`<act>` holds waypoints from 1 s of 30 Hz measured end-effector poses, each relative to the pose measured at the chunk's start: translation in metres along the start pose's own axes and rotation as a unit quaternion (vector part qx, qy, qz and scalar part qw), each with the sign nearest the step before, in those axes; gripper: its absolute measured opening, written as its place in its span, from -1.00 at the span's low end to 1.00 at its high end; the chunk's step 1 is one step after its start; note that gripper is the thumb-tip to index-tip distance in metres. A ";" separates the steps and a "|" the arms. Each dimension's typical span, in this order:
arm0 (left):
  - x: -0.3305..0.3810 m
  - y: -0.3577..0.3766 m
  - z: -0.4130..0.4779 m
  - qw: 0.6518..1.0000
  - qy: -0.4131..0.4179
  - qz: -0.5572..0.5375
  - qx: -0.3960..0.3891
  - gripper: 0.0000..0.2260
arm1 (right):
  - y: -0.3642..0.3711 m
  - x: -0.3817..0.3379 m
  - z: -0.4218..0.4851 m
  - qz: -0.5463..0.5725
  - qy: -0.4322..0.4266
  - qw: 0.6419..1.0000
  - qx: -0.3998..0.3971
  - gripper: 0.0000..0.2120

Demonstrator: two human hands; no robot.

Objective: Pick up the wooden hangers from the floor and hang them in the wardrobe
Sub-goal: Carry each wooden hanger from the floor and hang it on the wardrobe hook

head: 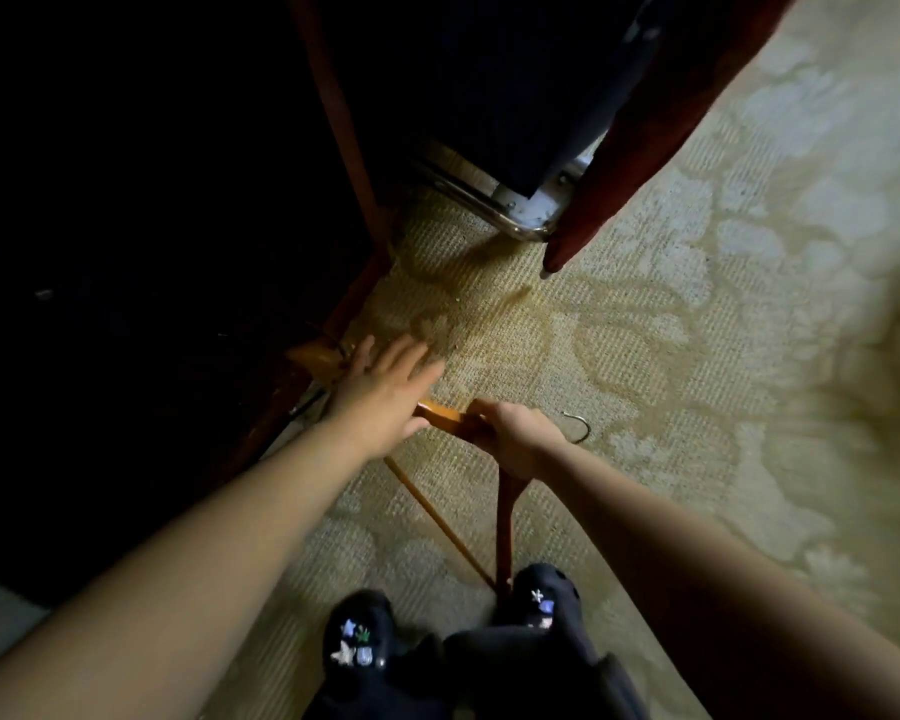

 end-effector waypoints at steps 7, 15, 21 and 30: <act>0.034 -0.065 -0.084 0.999 -0.016 -0.045 -0.026 -0.77 | -0.052 -0.058 -0.093 -0.058 -0.068 0.996 -0.016 -0.81; 0.050 -0.126 -0.193 0.975 -0.107 -0.196 -0.014 -0.87 | -0.096 -0.116 -0.217 -0.118 -0.150 0.975 0.114 -0.63; 0.063 -0.184 -0.273 0.954 -0.120 -0.273 -0.039 -0.93 | -0.141 -0.166 -0.327 -0.130 -0.222 0.944 0.206 -0.58; 0.074 -0.274 -0.409 0.932 -0.093 -0.351 0.010 -0.89 | -0.196 -0.228 -0.460 -0.029 -0.126 0.955 0.268 -0.85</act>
Point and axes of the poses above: each hand's wrist, its own z-axis towards the middle knuckle, its own y-axis out of the palm, x = y × z, the point moved 6 cm from there along z, towards the middle knuckle, and after that the axes turned 1 degree about -x, right-handed, at the moved point
